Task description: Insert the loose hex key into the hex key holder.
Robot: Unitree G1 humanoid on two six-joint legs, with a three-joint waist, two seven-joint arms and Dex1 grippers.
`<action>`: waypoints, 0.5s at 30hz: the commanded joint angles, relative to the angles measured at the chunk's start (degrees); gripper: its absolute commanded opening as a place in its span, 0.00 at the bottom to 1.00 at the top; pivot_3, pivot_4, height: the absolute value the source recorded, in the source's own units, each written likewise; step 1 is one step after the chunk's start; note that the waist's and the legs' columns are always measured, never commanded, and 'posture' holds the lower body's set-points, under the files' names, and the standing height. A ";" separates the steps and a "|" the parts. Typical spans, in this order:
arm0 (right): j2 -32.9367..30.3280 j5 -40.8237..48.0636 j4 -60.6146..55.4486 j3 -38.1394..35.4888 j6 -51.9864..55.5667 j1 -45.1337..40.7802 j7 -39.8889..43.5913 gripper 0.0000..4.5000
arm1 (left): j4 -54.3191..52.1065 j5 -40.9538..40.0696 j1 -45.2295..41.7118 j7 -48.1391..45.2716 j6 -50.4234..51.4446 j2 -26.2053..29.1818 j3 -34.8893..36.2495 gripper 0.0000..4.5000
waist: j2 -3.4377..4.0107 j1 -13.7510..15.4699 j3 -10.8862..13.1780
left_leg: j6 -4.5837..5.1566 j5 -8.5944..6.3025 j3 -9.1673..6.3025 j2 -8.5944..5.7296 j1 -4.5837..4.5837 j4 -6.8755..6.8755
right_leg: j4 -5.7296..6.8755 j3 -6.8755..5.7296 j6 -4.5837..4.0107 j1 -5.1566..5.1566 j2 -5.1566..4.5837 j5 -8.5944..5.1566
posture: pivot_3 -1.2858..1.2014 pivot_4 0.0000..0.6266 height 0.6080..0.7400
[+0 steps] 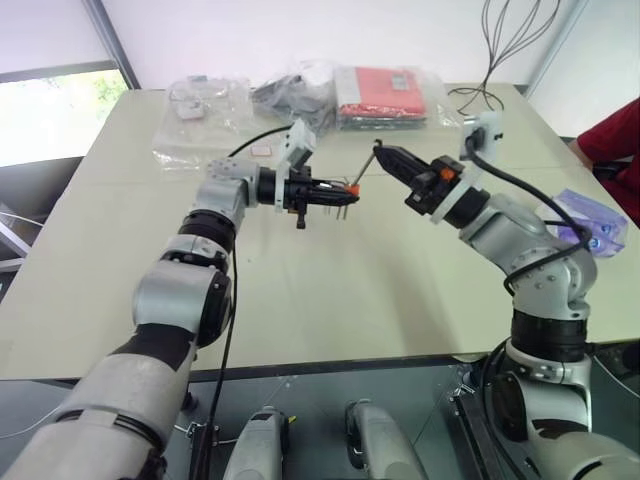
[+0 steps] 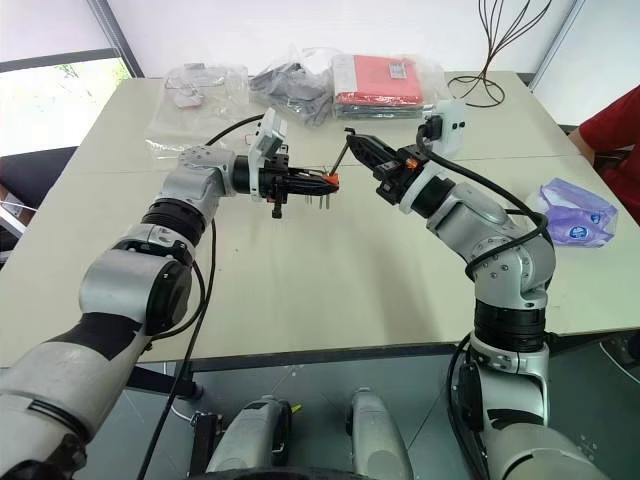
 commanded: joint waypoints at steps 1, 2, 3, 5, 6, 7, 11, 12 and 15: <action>-1.07 -0.86 -0.44 0.15 -0.37 0.43 0.91 0.03 | -2.17 -1.25 -1.09 -0.68 -0.65 0.09 1.01 0.00 | 0.00 0.01 0.00 | 0.00 0.00 0.00 0.00 0.00 0.00 | 0.01 0.00 0.00 0.00 0.00 0.00 | 0.52 0.24 1.00; -1.23 -1.11 -0.26 0.14 -0.44 0.42 1.12 0.03 | -2.17 -1.24 -1.09 -0.67 -0.66 0.11 1.01 0.00 | 0.00 0.01 0.00 | 0.00 0.00 0.00 0.00 0.00 0.00 | 0.00 0.00 0.00 0.00 0.00 0.00 | 0.52 0.24 1.00; -1.43 -1.42 -0.04 0.11 -0.53 0.38 1.38 0.03 | -2.14 -1.23 -1.10 -0.63 -0.68 0.15 1.01 0.00 | 0.00 0.02 0.00 | 0.00 0.00 0.01 0.00 0.00 0.00 | 0.00 0.00 0.00 0.00 0.00 0.00 | 0.52 0.24 1.00; -1.81 -1.89 0.36 -0.04 -0.69 0.31 1.83 0.03 | -2.14 -1.25 -1.07 -0.64 -0.66 0.26 1.05 0.00 | 0.00 0.03 0.00 | 0.00 0.00 0.01 0.00 0.00 0.00 | 0.00 0.00 0.00 0.00 0.00 0.00 | 0.52 0.24 1.00; -1.99 -2.13 0.62 -0.11 -0.80 0.23 2.04 0.03 | -2.13 -1.25 -1.05 -0.64 -0.67 0.34 1.07 0.00 | 0.00 0.03 0.00 | 0.00 0.00 0.01 0.00 0.00 0.01 | 0.00 0.00 0.00 0.00 0.00 0.00 | 0.52 0.24 1.00; -2.10 -2.30 0.80 -0.16 -0.88 0.17 2.21 0.03 | -2.12 -1.25 -1.05 -0.64 -0.67 0.38 1.08 0.00 | 0.00 0.03 0.00 | 0.00 0.00 0.01 0.00 0.00 0.00 | 0.00 0.00 0.00 0.00 0.00 0.00 | 0.52 0.24 1.00; -2.32 -2.65 1.18 -0.36 -1.06 0.00 2.64 0.03 | -2.23 -1.25 -0.86 -0.66 -0.62 0.54 1.08 0.00 | 0.00 0.00 0.00 | 0.00 0.00 0.01 0.00 0.00 0.01 | 0.00 0.00 0.00 0.00 0.00 0.00 | 0.52 0.24 1.00; -2.33 -2.70 1.27 -0.40 -1.10 -0.06 2.72 0.03 | -2.22 -1.22 -0.81 -0.64 -0.66 0.59 1.07 0.00 | 0.00 0.00 0.00 | 0.00 0.00 0.01 0.00 0.00 0.00 | 0.00 0.00 0.00 0.00 0.00 0.00 | 0.52 0.24 1.00; -2.37 -2.85 1.35 -0.47 -1.19 -0.10 2.82 0.03 | -2.23 -1.14 -0.59 -0.64 -0.79 0.73 1.02 0.00 | 0.00 0.02 0.00 | 0.00 0.00 0.01 0.00 0.00 0.01 | 0.00 0.00 0.00 0.00 0.00 0.00 | 0.52 0.24 1.00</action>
